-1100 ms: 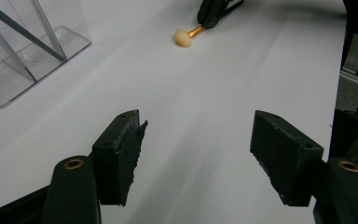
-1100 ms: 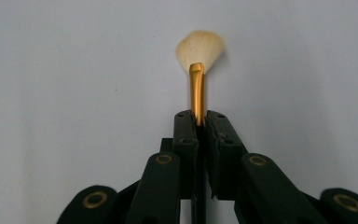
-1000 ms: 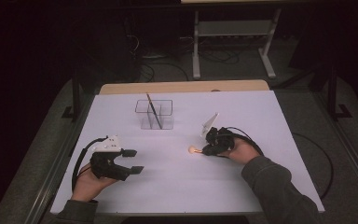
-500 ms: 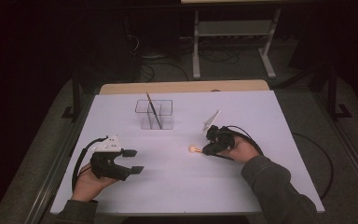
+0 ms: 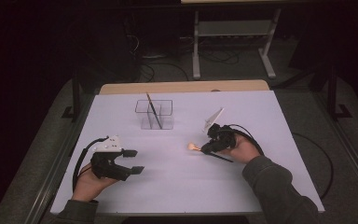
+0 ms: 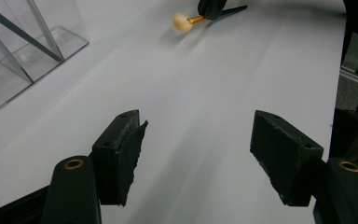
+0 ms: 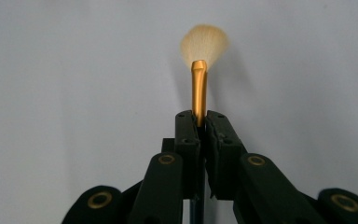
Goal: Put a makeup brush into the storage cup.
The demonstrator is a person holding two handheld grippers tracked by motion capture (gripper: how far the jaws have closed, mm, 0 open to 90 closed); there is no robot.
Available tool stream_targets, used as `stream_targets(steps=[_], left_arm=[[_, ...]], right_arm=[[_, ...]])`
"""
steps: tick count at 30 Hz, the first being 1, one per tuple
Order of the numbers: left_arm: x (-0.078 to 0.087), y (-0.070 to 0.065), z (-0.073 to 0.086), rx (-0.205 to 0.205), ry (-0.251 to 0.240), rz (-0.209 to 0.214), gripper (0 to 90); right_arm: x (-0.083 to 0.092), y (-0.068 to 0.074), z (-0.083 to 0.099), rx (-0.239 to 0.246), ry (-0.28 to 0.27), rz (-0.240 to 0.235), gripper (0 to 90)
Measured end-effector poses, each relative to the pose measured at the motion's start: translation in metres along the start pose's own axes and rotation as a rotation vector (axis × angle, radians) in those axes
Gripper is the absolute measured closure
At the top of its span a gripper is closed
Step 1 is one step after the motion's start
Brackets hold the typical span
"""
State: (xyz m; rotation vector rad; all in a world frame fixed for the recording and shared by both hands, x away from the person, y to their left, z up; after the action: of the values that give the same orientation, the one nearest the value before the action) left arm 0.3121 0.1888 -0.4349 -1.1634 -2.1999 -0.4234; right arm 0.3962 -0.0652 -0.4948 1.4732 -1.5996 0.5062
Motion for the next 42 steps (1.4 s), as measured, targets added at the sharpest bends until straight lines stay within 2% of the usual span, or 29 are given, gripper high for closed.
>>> stream_targets(steps=[6, 14, 22, 25, 26, 30, 37, 42], left_arm=[[0.0, 0.0, 0.0, 0.0, -0.002, 0.0, 32.9], [0.0, 0.0, 0.0, 0.001, -0.002, 0.001, 32.9], [0.0, -0.001, 0.0, 0.002, -0.002, 0.0, 32.9], [0.0, -0.001, 0.0, 0.001, -0.002, 0.001, 33.0], [-0.001, -0.001, 0.0, 0.003, -0.001, 0.001, 33.0], [-0.002, -0.002, -0.001, -0.003, 0.002, 0.003, 33.0], [-0.003, -0.003, -0.002, -0.005, 0.0, 0.008, 33.0], [-0.002, -0.003, -0.001, -0.011, 0.008, 0.01, 33.0]], right_arm=[[0.005, 0.003, -0.006, 0.008, -0.046, -0.012, 83.1], [0.013, 0.008, -0.012, -0.02, -0.132, -0.044, 83.1], [0.017, 0.008, -0.014, -0.02, -0.188, -0.058, 83.1], [0.019, 0.011, -0.015, -0.049, -0.215, -0.072, 83.1], [0.02, 0.01, -0.015, -0.039, -0.22, -0.072, 83.1], [0.022, 0.013, -0.017, -0.055, -0.25, -0.091, 83.2], [0.027, 0.018, -0.021, -0.049, -0.296, -0.107, 83.3], [0.031, 0.02, -0.023, -0.05, -0.35, -0.13, 83.3]])
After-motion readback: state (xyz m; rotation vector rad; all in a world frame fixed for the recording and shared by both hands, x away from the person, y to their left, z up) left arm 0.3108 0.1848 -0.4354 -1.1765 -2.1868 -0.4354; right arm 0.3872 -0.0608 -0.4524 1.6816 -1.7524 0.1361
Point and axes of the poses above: each handheld gripper's, and its own axes: x roughly backward along the jaws, z roughly out of its underside, y roughly to its left, the point moved 9 cm from there along -x, roughly forward along the jaws, and after that the axes turned 8 degrees about -z, right-handed, at the moved point
